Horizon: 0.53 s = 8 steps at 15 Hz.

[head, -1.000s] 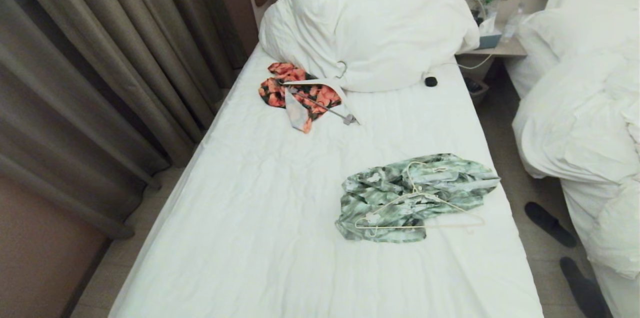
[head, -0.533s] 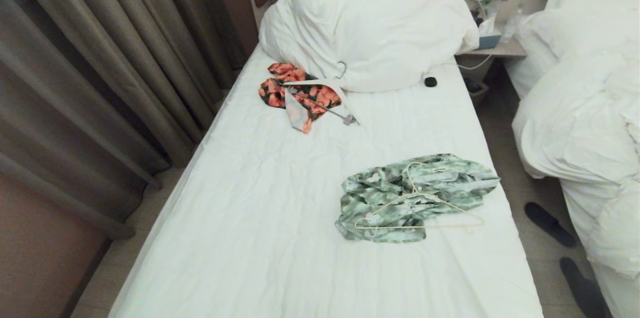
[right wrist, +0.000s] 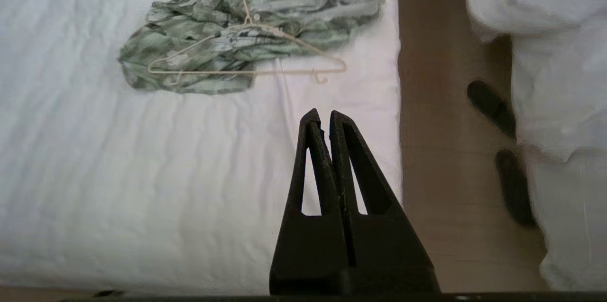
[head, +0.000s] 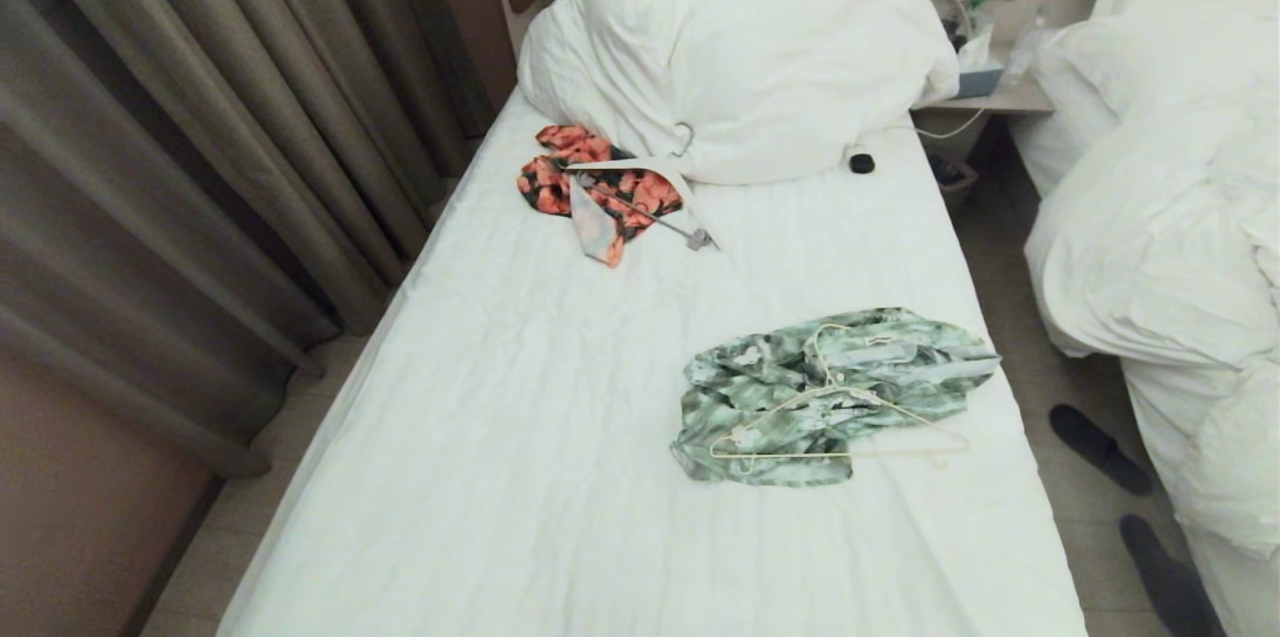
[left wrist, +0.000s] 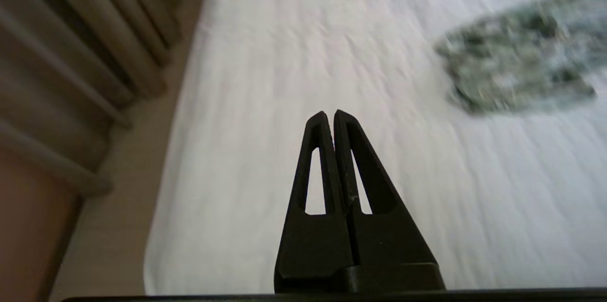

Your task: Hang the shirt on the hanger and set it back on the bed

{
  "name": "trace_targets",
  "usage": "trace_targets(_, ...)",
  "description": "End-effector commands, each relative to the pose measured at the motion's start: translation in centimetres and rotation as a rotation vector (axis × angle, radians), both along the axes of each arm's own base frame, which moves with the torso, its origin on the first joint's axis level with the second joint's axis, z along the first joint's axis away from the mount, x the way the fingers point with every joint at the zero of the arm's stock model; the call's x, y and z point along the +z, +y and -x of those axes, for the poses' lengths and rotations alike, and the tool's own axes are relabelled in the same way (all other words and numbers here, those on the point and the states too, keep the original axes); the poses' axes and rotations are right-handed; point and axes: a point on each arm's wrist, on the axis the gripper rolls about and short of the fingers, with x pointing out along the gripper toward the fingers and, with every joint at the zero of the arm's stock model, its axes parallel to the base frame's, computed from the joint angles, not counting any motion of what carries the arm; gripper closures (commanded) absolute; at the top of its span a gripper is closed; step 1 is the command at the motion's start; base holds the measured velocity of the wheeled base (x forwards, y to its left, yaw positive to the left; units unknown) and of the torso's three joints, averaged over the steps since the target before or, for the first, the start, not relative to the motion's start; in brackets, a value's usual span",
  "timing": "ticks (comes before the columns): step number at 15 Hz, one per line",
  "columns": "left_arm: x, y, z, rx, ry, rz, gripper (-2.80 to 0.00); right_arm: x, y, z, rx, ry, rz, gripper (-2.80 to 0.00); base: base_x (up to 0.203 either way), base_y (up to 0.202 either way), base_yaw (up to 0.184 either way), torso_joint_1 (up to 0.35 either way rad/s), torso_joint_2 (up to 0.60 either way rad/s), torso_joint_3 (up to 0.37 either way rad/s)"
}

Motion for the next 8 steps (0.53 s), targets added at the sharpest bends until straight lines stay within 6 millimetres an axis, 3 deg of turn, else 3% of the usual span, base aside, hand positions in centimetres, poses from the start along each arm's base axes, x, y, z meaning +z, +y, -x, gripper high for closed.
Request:
trace_targets(1,-0.37,-0.04,-0.01,-0.018,0.034,-0.014,0.0,-1.16,0.01,-0.75,0.005,-0.038,0.034,0.0,0.0,0.0,0.0,0.0,0.0,0.0)
trace_targets(8,-0.36,-0.04,-0.01,-0.017,0.033,-0.006,0.0,-1.36,0.04,-0.97,0.02,-0.063,0.036,0.0,0.0,0.0,0.0,0.0,0.0,0.0)
